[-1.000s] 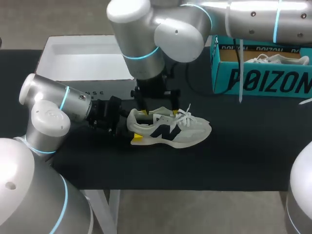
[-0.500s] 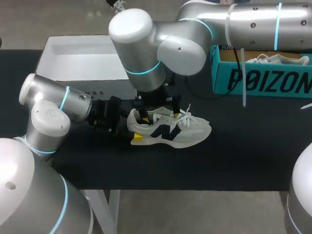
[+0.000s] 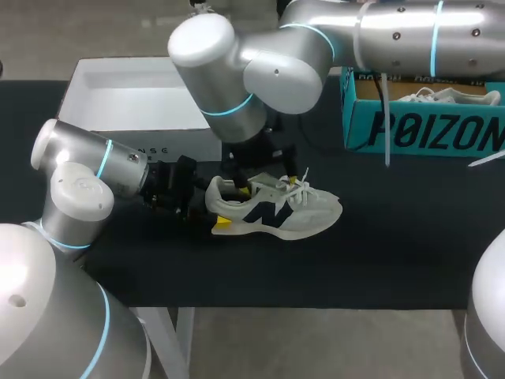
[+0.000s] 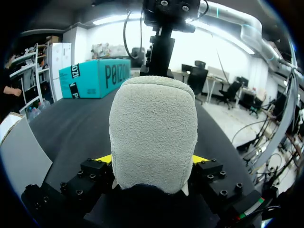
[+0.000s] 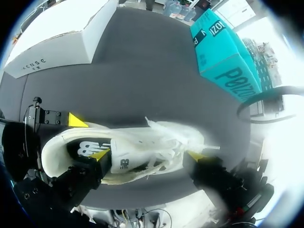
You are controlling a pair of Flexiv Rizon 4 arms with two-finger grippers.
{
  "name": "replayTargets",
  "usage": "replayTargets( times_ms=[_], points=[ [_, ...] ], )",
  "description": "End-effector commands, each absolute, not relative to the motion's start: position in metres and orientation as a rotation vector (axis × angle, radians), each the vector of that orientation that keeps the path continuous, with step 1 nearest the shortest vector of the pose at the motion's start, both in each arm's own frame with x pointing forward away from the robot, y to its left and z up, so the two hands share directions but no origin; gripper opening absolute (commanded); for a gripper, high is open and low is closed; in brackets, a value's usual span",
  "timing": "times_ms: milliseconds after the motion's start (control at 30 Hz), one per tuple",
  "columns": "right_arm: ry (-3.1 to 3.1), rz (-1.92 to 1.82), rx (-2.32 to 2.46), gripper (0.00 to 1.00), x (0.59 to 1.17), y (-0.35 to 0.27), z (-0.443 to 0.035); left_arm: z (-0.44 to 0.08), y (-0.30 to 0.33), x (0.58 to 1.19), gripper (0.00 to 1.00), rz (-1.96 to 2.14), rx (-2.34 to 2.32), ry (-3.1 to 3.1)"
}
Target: Take the shoe out of the shoebox, open the shoe tongue, remove and reinsert the insole, then place the shoe into the shoebox
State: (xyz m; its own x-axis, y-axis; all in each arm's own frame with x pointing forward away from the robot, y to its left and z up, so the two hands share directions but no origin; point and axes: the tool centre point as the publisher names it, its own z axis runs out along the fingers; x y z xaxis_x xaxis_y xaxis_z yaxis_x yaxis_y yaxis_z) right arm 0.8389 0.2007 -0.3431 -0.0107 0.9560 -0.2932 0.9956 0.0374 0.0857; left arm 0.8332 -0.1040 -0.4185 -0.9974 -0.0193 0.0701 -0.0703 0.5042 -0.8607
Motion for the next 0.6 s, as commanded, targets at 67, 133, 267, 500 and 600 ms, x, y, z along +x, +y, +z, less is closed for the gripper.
replayTargets(
  times_ms=[67,133,267,500,600],
  points=[
    [2.032,-0.201,2.010,0.87,0.837,0.187,-0.329,-0.419,-0.104,0.833,0.00,1.538,0.081,-2.680],
    [2.027,-0.201,2.025,0.46,0.836,0.184,-0.328,-0.419,-0.104,0.833,0.00,1.538,0.081,-2.680],
    [2.027,-0.168,2.090,0.00,0.835,0.181,-0.330,-0.419,-0.104,0.833,0.00,1.538,0.081,-2.680],
    [2.023,-0.102,2.163,0.00,0.839,0.175,-0.324,-0.419,-0.104,0.833,0.00,1.538,0.081,-2.680],
    [2.027,-0.093,2.174,0.00,0.842,0.172,-0.322,-0.419,-0.104,0.833,0.00,1.538,0.081,-2.680]
  ],
)
